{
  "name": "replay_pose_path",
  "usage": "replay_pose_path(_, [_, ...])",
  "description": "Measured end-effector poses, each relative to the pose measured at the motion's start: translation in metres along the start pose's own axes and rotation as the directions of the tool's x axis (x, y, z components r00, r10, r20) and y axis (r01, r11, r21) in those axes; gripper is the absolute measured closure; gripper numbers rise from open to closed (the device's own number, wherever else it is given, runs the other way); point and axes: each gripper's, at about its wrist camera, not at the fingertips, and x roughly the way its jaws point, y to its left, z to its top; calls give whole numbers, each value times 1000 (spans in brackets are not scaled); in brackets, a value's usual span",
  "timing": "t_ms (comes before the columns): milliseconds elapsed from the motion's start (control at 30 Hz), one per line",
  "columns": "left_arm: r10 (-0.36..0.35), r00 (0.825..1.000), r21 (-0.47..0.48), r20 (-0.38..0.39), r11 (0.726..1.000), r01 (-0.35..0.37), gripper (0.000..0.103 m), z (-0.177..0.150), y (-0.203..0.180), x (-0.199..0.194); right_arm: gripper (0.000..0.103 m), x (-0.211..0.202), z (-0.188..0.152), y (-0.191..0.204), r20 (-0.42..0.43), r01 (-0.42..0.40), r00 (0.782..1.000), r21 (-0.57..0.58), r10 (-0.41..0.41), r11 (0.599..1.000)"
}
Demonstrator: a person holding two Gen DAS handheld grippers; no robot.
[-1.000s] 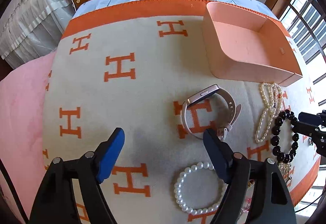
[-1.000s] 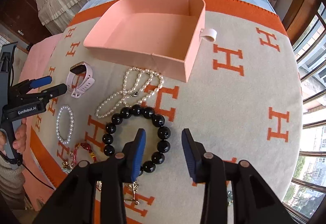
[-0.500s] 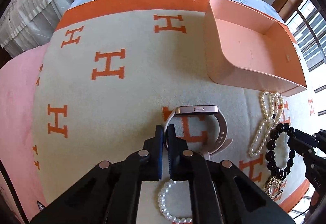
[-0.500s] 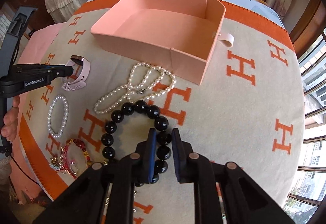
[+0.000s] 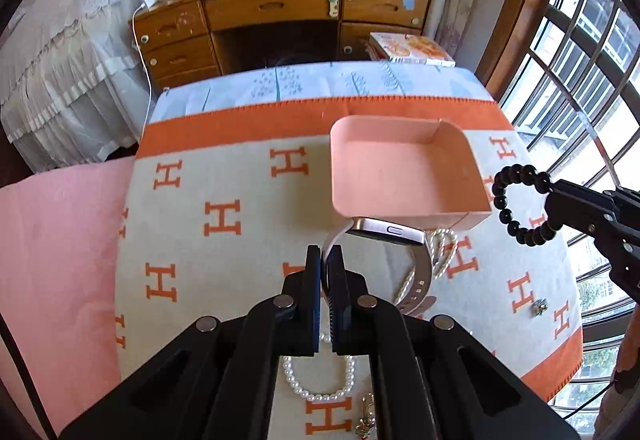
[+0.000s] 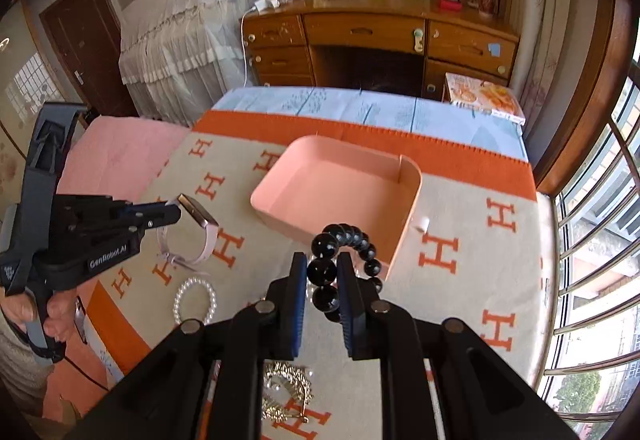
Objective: Organize jewelry
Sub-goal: 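Lower the watch into the pink box with the left tool while the right tool drops the bracelet in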
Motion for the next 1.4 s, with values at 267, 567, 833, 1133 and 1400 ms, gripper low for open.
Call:
replay_pose_path(267, [-14,991,-6,136,1000,15,102,51,-23,4,88,20,44,-10,93,-29,995,94,20,995])
replay_pose_path(567, [8,998,-5,55,1000,-8,101,66,-37,107,88,86,56,-33,28,-23,999,160,19,987])
replay_pose_path(833, [-12,1000,7,1,1000,12,75,60,-29,148,87,125,53,-42,-59,57,997,160,-48,986])
replay_pose_path(1133, [-20,995,64,99,998,14,28,44,-25,102,87,120,36,-54,-84,83,994,190,-68,978])
replay_pose_path(1400, [0,990,77,140,997,-11,27,7,-6,48,87,71,2,-34,-66,29,998,148,-19,989])
